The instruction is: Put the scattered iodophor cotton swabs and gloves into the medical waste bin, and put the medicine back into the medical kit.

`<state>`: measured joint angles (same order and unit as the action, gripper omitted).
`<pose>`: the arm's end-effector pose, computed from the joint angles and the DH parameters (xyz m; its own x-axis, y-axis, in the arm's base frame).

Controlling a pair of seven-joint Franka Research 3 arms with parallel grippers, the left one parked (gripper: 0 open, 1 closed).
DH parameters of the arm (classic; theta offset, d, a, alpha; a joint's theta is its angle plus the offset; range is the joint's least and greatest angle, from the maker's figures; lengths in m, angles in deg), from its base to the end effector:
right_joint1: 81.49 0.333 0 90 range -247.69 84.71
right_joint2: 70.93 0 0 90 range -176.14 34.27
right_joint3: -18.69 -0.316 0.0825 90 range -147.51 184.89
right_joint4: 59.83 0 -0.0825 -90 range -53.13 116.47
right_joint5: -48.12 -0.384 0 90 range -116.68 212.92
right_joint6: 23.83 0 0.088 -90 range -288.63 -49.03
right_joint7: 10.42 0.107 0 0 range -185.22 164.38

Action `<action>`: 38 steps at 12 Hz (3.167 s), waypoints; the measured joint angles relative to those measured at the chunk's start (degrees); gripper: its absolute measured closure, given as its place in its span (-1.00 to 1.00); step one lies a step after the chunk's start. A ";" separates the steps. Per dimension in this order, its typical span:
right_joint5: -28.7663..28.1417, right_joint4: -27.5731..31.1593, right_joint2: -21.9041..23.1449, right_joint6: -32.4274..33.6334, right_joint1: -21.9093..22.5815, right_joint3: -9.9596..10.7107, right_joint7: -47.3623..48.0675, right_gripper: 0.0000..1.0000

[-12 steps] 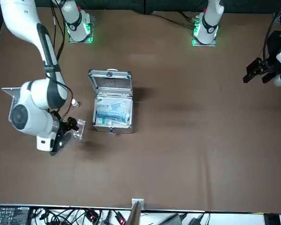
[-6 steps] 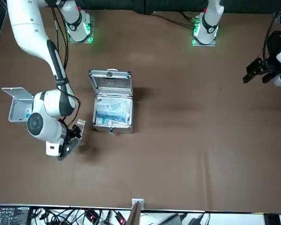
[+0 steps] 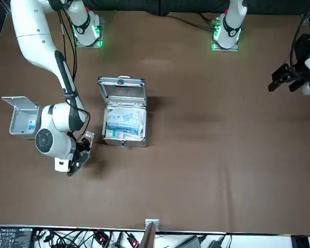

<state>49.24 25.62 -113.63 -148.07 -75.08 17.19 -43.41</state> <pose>0.7022 0.0938 0.2243 0.7505 0.6585 -0.0557 0.6574 -0.7526 -0.0390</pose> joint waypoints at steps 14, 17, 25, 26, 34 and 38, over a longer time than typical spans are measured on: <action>1.46 1.16 -1.69 -0.52 0.03 -0.02 0.00 0.49; 1.46 1.15 -1.49 -0.28 0.03 -0.06 0.00 0.87; 1.41 0.26 0.97 4.27 -1.83 0.51 0.12 0.96; 1.32 -0.05 2.48 6.55 -3.03 0.53 0.12 0.96; 0.51 -0.79 15.22 19.35 -12.50 0.78 -2.31 0.96; 0.52 -0.55 15.28 20.29 -21.59 1.10 -11.92 0.96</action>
<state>49.76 25.07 -98.35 -127.78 -96.67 18.29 -55.33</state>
